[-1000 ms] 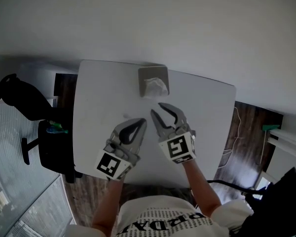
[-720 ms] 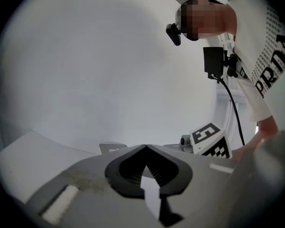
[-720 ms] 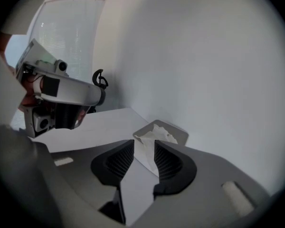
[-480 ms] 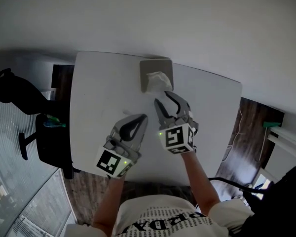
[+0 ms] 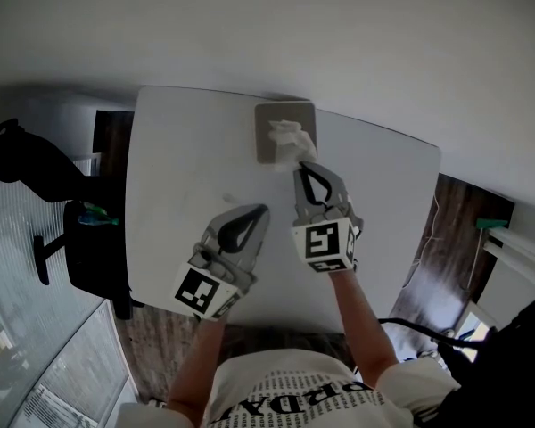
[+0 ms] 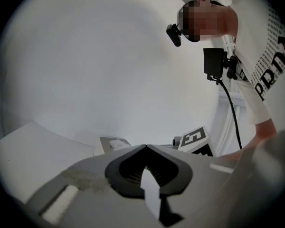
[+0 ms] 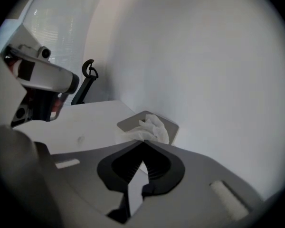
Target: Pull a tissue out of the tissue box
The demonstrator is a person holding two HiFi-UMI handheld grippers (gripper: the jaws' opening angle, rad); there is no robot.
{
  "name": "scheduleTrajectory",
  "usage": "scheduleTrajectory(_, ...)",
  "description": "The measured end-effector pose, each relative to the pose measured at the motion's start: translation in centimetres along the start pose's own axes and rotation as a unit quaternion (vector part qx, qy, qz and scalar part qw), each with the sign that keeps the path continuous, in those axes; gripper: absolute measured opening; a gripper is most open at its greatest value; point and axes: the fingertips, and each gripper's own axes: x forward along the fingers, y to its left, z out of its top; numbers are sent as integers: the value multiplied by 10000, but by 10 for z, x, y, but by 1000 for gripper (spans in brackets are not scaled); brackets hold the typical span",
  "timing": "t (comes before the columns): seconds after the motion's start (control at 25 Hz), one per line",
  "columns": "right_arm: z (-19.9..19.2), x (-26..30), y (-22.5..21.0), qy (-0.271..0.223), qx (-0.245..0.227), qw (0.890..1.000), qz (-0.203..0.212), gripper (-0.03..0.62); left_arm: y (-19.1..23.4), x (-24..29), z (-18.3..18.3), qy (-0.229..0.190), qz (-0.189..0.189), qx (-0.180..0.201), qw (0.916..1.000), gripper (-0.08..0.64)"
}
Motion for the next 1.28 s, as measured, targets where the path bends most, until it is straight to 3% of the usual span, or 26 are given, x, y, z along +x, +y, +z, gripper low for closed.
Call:
scheduleTrajectory(0.56,8,-3,-1,-12,126,9998,125,6,1,1,7,-56,-23,14,10000,-5)
scheduleTrajectory(1.12,77,-76,8,-426,223,9985,257,6,-46,-28,67,-415,-226,436,9979,-5)
scheduleTrajectory(1.28,93,-109,15,-510,390,9975,301,6,-67,-44,82,-474,-280,344,9979,-5)
